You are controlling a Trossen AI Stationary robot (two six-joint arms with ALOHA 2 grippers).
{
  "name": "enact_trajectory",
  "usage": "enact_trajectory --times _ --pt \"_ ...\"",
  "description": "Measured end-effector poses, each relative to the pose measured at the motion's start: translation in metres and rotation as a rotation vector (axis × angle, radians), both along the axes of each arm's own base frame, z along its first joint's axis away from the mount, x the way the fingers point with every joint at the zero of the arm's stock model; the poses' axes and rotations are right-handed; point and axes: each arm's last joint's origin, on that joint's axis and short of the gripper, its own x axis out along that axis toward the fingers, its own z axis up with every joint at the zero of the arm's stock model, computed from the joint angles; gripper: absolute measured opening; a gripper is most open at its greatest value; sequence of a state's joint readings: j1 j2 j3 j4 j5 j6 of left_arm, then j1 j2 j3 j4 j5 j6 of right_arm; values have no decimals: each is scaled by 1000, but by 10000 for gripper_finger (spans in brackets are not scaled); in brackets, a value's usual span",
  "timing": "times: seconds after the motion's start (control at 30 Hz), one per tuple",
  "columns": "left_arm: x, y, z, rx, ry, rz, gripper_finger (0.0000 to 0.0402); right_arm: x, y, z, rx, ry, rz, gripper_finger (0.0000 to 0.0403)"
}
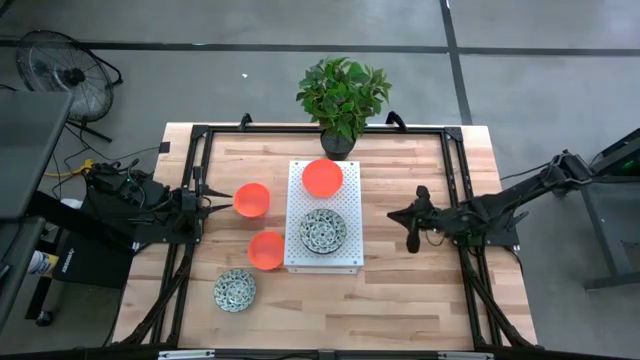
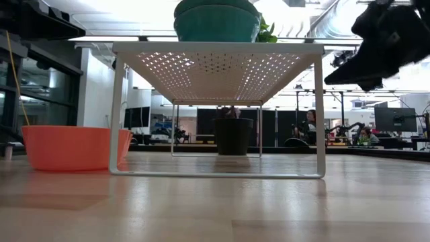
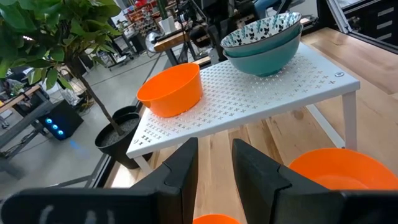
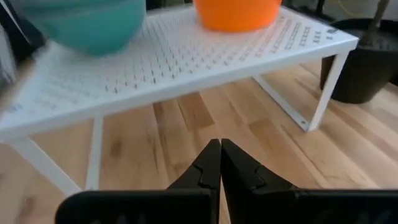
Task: Pick & Place Mini bowls
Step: Stack the green white bowl on top of the green white bowl on the shelf
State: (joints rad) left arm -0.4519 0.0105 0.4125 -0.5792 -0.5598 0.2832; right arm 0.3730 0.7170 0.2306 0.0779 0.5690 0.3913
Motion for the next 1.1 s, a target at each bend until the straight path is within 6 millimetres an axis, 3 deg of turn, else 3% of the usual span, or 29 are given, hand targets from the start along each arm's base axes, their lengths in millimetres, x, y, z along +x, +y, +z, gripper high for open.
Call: enact_trajectory --times 0.17,0.4,0.73,1.1 --pt "0 0 0 0 0 0 95 -15 -6 -13 20 -129 8 0" --pt "0 0 0 -1 -3 1 95 -26 -8 -11 -23 -222 124 0" --pt "0 2 0 10 -8 71 95 -30 -10 -4 -100 -277 205 0" --pt "0 2 0 13 -9 86 95 -27 -27 -12 -107 -307 215 0"
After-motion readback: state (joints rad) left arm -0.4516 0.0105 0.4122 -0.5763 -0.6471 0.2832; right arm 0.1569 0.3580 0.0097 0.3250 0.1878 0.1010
